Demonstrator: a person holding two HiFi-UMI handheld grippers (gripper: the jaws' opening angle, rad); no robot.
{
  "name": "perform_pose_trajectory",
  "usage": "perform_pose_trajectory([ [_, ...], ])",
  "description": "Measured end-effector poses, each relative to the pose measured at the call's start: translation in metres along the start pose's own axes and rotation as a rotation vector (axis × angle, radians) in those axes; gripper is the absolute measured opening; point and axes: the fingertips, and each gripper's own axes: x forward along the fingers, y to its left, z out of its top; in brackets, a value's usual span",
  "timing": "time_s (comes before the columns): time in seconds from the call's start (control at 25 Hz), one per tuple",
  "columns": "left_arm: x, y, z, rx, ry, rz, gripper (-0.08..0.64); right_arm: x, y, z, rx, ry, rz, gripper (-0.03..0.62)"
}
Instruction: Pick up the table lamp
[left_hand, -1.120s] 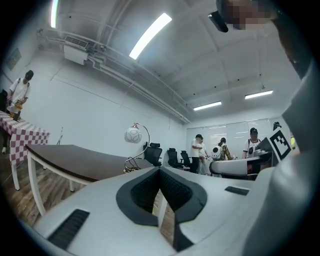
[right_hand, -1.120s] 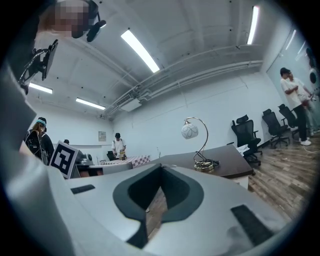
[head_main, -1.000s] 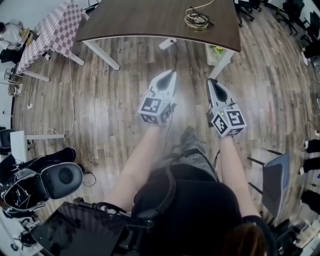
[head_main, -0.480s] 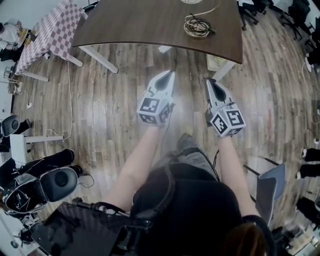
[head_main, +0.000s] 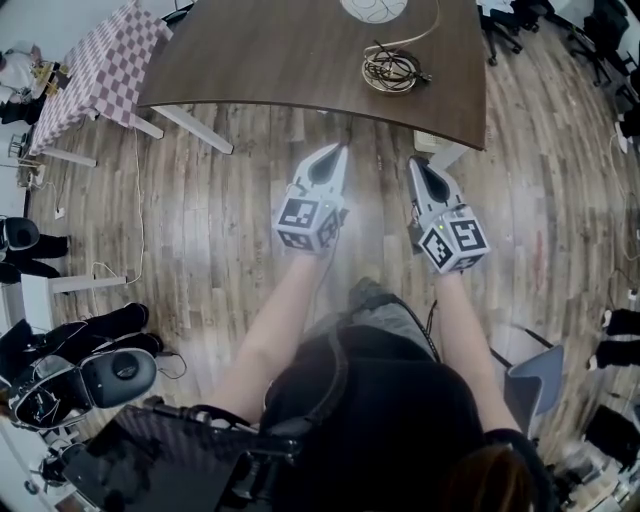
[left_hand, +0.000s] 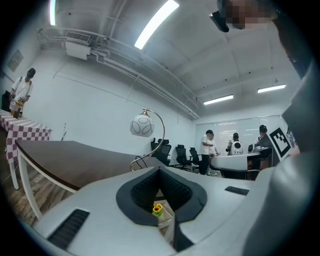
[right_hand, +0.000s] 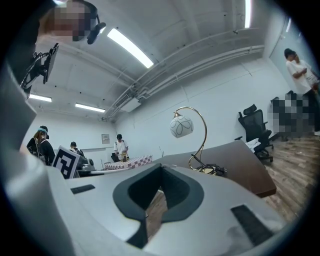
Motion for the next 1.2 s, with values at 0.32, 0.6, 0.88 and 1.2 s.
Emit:
perform_pose_trajectory([
  [0.32,0.038,0.008,-0.001,-0.004,-0.003,0.014,0.011,0.025,-0.031,0.007,-0.007,-0.001,0.017,-0.003],
  [0.6,0.055,0.008,-0.007,-0.011,-0.001,0.017,0.011,0.033,-0.046,0.005,-0.009,0.01,0.024,-0.003],
  [0.88,0.064,0.012,-0.011,-0.024,0.012,0.025,0.011,0.04,-0.054,0.003,0.009,0.016,0.019,-0.003],
  [1.2,0.085,0.029,-0.011,-0.027,0.012,0.006,0.011,0.065,-0.063,0.0,0.008,0.029,0.006,-0.002],
])
